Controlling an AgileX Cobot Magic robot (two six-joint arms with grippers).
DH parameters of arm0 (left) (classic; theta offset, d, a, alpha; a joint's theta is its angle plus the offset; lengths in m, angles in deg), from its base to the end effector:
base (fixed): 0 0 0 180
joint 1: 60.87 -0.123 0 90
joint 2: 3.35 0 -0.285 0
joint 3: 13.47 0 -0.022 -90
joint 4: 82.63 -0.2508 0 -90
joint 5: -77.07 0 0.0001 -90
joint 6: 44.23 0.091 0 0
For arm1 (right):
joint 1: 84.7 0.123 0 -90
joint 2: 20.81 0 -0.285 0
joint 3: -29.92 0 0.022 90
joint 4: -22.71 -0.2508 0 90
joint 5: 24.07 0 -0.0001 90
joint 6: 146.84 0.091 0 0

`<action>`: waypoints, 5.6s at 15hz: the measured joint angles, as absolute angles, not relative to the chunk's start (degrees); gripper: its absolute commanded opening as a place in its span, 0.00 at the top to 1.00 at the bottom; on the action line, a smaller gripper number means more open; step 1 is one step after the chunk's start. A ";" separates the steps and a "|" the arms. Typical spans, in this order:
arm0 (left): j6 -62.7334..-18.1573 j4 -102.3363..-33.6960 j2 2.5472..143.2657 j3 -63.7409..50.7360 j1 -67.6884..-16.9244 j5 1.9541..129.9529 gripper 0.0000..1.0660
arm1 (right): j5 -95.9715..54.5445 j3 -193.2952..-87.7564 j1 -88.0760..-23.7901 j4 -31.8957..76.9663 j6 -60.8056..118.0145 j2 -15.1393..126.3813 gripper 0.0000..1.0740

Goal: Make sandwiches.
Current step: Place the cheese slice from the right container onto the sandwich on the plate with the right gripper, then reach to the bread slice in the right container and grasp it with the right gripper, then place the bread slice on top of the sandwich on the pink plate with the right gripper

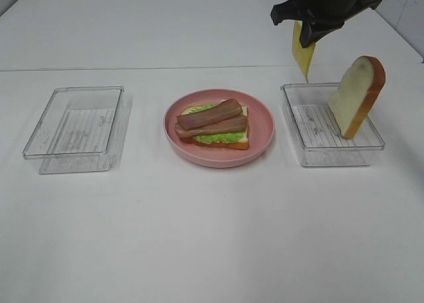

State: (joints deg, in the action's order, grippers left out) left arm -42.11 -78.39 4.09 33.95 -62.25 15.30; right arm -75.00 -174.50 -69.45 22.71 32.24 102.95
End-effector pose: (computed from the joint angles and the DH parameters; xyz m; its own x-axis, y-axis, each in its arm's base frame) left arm -0.0089 -0.0061 0.2816 -0.4470 -0.0088 -0.8945 0.0351 0.9990 -0.0274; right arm 0.4385 0.1195 0.2619 -0.8335 -0.2439 -0.4958 -0.2764 0.9610 -0.0080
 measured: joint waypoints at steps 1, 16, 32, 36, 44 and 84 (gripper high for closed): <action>-42.11 -78.39 4.09 33.95 -62.25 15.30 0.05 | -75.35 -174.50 -67.97 22.13 32.24 101.86 1.00; -42.11 -78.39 4.09 33.95 -62.25 15.30 0.05 | -70.13 -174.50 -50.09 12.91 32.76 110.62 1.00; -42.11 -78.39 4.09 33.95 -62.25 15.30 0.05 | -68.41 -174.50 -50.09 38.98 43.19 116.81 0.91; -42.11 -78.39 4.09 33.95 -62.25 15.30 0.05 | -68.41 -174.50 -50.09 39.49 43.19 116.98 0.08; -42.11 -78.39 4.09 33.95 -62.25 15.30 0.05 | -76.20 -176.79 -50.32 44.71 43.24 108.62 0.08; -42.11 -78.39 4.09 33.95 -62.25 15.30 0.05 | -91.22 -185.56 -84.18 15.55 31.10 111.60 1.00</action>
State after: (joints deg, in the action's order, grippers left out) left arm -42.11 -78.39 4.09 33.95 -62.25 15.30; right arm -91.22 -185.56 -84.18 15.55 31.10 111.60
